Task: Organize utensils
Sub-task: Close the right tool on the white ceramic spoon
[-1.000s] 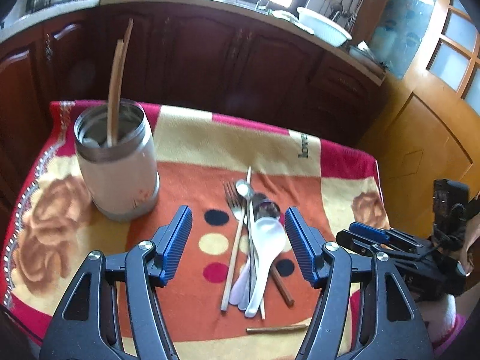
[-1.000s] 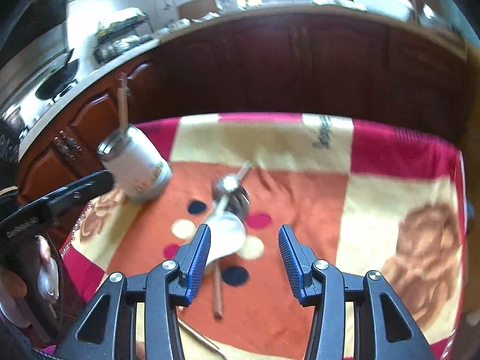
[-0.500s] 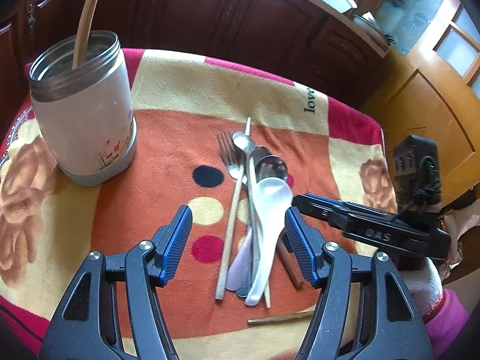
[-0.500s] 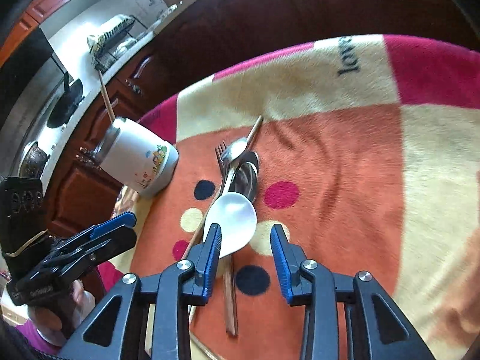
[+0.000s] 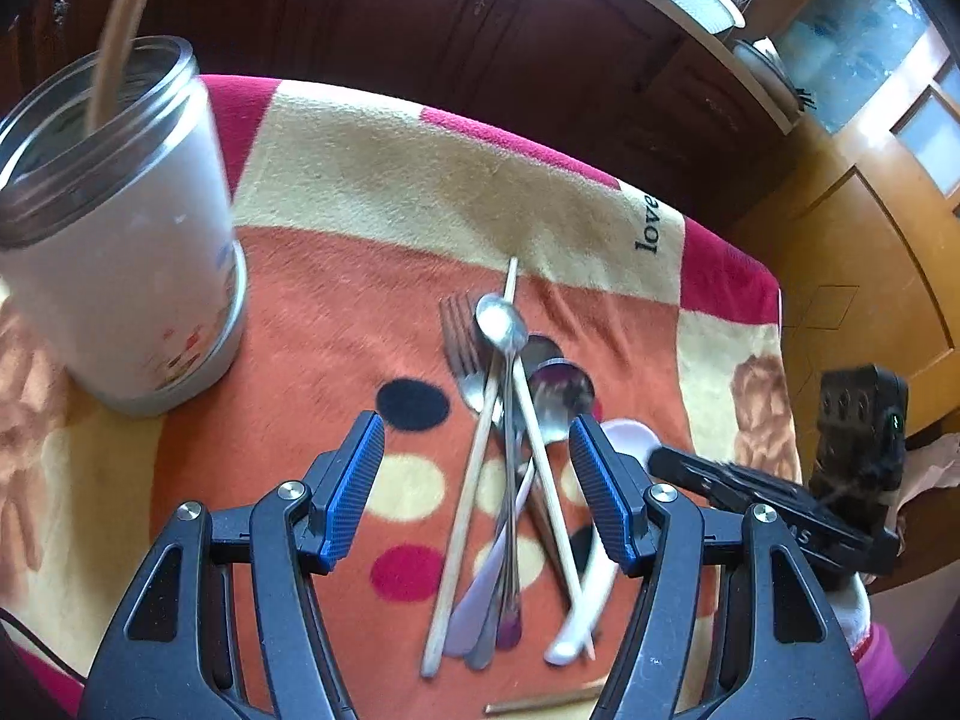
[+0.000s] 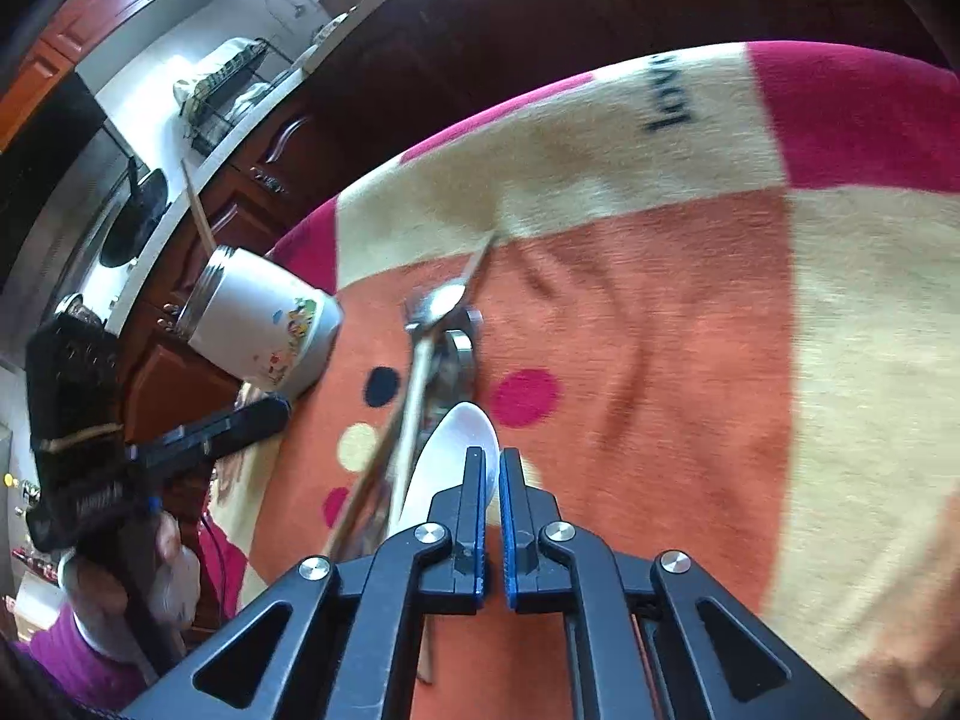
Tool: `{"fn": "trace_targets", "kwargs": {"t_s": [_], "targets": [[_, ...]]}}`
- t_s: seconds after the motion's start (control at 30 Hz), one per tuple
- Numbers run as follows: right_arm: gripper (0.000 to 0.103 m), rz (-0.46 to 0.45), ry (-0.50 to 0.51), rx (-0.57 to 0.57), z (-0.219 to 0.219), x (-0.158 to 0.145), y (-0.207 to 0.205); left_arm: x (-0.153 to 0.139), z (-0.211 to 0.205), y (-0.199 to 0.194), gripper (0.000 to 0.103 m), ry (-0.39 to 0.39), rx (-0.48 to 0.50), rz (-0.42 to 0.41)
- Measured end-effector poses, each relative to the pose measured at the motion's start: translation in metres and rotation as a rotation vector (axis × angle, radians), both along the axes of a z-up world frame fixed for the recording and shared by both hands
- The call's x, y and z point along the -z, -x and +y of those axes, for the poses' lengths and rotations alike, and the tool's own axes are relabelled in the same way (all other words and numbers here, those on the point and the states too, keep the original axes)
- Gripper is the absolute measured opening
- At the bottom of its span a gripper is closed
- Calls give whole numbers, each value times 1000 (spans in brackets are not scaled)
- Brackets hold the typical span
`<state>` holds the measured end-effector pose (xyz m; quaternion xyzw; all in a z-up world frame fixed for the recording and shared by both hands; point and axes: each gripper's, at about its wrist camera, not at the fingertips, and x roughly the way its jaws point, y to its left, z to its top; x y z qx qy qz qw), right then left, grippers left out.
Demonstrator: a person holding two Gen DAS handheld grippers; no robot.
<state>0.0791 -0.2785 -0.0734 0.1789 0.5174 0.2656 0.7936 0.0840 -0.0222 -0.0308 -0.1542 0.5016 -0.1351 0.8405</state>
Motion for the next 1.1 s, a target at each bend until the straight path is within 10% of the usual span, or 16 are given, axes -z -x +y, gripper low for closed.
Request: {"fn": "trace_targets", "kwargs": {"t_s": [1.1], "targets": [[8, 11, 54, 17, -51, 12, 4, -4, -45, -40, 58, -109, 103, 102]]}}
